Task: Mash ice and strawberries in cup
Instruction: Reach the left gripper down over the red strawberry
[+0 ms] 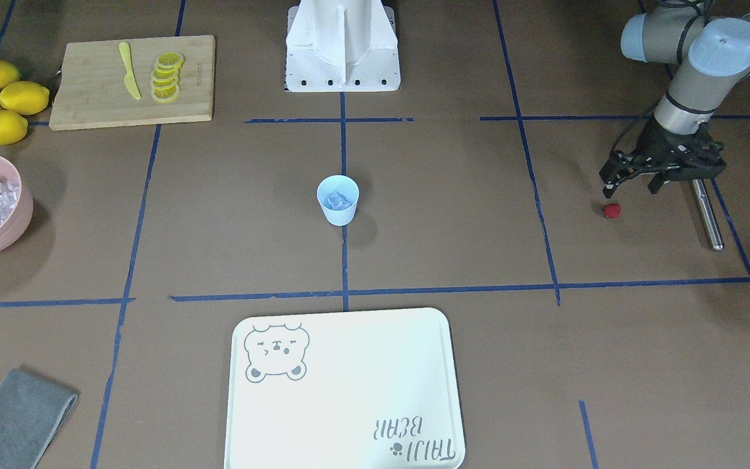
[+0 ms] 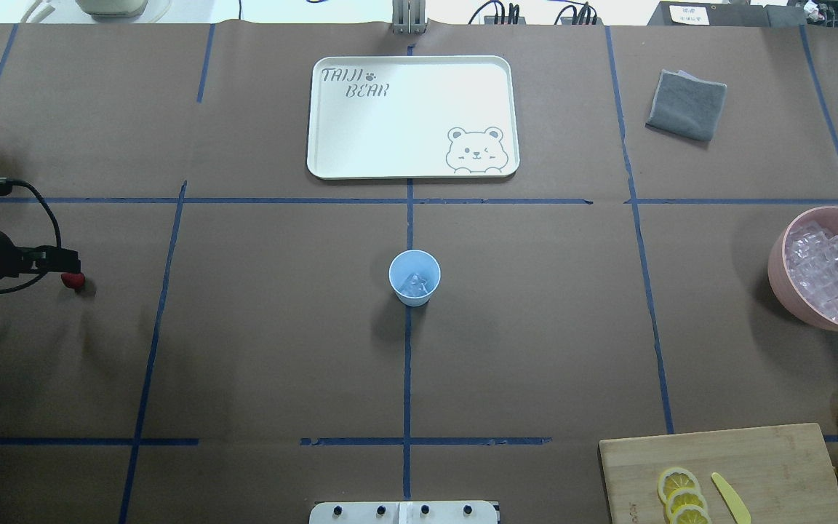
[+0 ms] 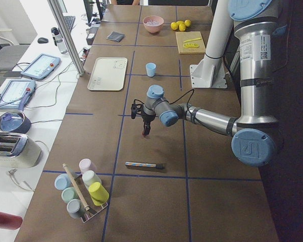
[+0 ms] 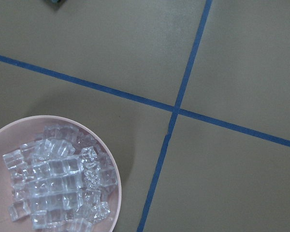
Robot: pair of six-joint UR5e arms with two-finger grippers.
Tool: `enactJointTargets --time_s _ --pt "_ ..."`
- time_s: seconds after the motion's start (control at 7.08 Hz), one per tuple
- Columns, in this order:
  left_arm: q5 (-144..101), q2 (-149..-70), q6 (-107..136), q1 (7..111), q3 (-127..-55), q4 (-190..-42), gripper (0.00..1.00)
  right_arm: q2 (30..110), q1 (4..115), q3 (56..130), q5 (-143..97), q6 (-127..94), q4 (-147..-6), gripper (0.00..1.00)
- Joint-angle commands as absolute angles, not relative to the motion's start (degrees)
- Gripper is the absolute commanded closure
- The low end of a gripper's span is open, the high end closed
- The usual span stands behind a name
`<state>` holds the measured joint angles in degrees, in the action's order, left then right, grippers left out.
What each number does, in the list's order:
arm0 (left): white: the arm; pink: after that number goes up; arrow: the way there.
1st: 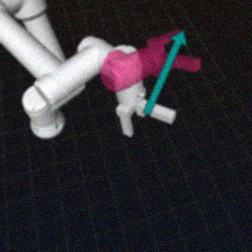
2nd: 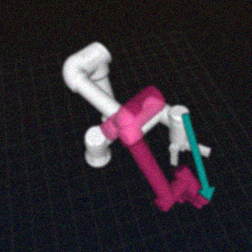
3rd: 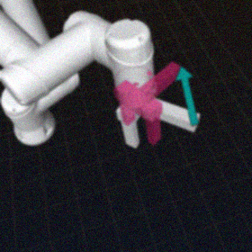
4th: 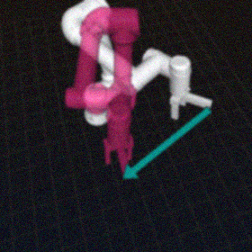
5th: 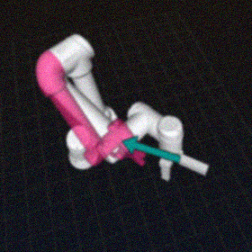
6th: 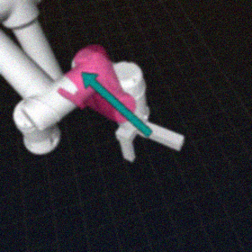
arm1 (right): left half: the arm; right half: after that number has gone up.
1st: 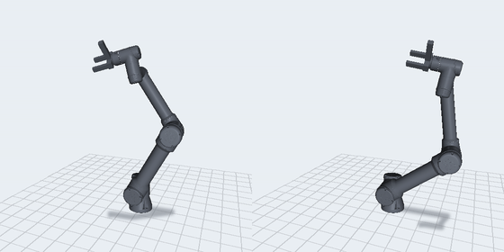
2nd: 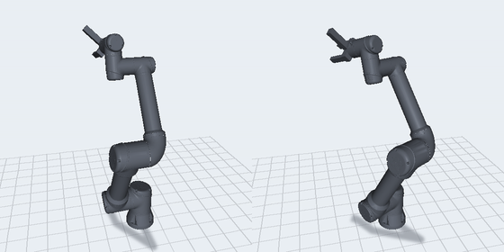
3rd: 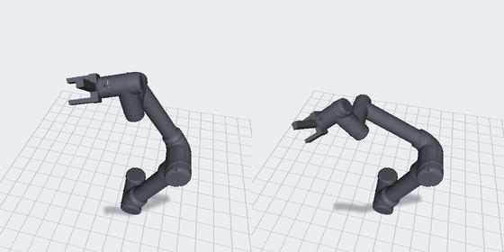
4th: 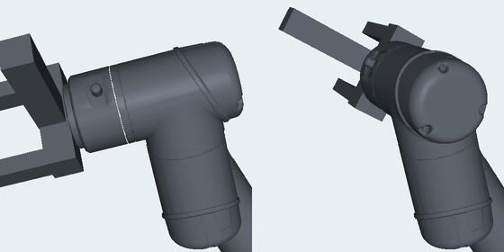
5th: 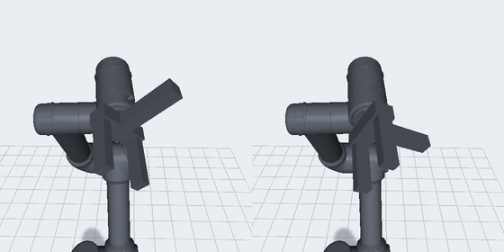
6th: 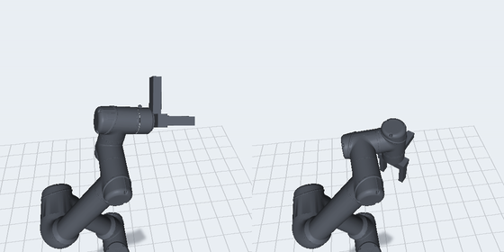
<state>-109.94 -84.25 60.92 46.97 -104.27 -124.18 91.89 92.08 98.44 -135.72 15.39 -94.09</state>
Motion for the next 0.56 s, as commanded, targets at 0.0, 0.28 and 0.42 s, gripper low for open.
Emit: enactJointTargets --time_s 0.0,0.28,0.42 --pt "-108.5 -87.6 63.5 45.2 -100.4 -126.7 0.02 92.5 92.5 97.9 -136.3 15.3 -93.5 0.01" --pt "-108.5 -87.7 63.5 45.1 -98.6 -126.9 0.03 92.5 92.5 97.9 -136.3 15.2 -93.5 0.01" --pt "-108.5 -87.7 63.5 45.0 -97.7 -127.0 0.03 92.5 92.5 97.9 -136.3 15.3 -93.5 0.01"
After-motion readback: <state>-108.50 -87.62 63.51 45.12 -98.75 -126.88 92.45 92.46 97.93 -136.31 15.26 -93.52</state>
